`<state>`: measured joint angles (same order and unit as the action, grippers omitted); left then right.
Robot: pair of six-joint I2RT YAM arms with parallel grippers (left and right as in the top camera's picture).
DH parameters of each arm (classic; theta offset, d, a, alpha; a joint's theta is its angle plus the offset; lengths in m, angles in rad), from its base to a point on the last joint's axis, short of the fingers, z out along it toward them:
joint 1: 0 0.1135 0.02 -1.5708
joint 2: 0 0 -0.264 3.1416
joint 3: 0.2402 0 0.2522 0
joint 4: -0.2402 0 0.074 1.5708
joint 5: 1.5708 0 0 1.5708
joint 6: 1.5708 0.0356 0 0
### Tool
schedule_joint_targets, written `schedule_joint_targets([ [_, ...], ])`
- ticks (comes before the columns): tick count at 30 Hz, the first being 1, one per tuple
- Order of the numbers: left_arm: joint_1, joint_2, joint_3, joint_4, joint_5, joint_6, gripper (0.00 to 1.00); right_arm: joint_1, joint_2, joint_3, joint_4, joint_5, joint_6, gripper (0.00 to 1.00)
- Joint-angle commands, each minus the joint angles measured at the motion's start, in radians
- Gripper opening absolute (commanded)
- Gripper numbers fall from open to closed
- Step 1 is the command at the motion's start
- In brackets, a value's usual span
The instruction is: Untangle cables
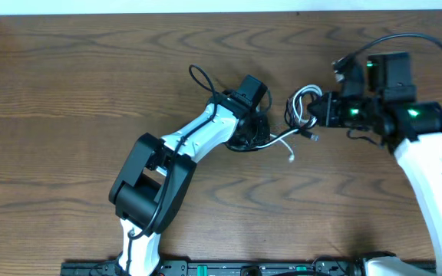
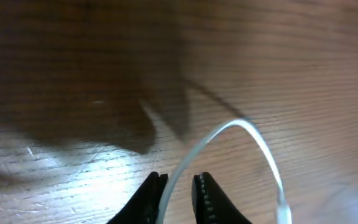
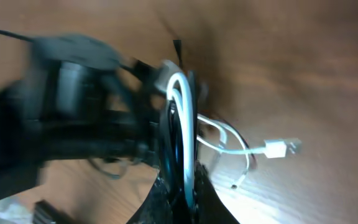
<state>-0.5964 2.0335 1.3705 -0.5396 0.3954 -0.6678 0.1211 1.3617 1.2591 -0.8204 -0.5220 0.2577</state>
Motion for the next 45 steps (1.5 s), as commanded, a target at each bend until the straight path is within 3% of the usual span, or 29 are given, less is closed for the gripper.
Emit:
schedule_joint_targets([
  [1,0.008,0.003,0.008,-0.005,-0.015,0.0,0.13,-0.021,-0.032,0.01,0.026,-0.16,-0.05,0.01],
  [5,0.038,0.003,0.008,-0.018,-0.015,0.005,0.11,-0.047,-0.067,0.01,0.073,-0.188,-0.054,0.01],
  [11,0.159,-0.063,0.022,-0.038,0.097,0.261,0.11,-0.101,-0.114,0.01,0.204,-0.278,-0.106,0.01],
  [16,0.248,-0.266,0.023,-0.035,0.118,0.332,0.16,-0.107,-0.113,0.01,0.312,-0.438,-0.2,0.01],
  [17,0.261,-0.307,0.023,-0.035,0.117,0.336,0.17,-0.107,-0.113,0.01,0.332,-0.465,-0.222,0.01],
  [20,0.288,-0.435,0.023,-0.032,0.117,0.34,0.37,-0.107,-0.113,0.01,0.404,-0.536,-0.285,0.01],
  [23,0.292,-0.529,0.023,-0.032,0.117,0.346,0.45,-0.106,-0.113,0.01,0.458,-0.562,-0.33,0.01],
  [29,0.292,-0.616,0.023,-0.031,0.121,0.353,0.47,-0.106,-0.111,0.01,0.487,-0.56,-0.454,0.01],
  [36,0.278,-0.574,0.022,0.019,0.226,0.348,0.48,-0.106,-0.103,0.008,0.467,-0.561,-0.407,0.01],
  [45,0.264,-0.536,0.023,0.197,0.226,0.299,0.61,-0.106,0.0,0.008,0.424,-0.56,-0.332,0.01],
])
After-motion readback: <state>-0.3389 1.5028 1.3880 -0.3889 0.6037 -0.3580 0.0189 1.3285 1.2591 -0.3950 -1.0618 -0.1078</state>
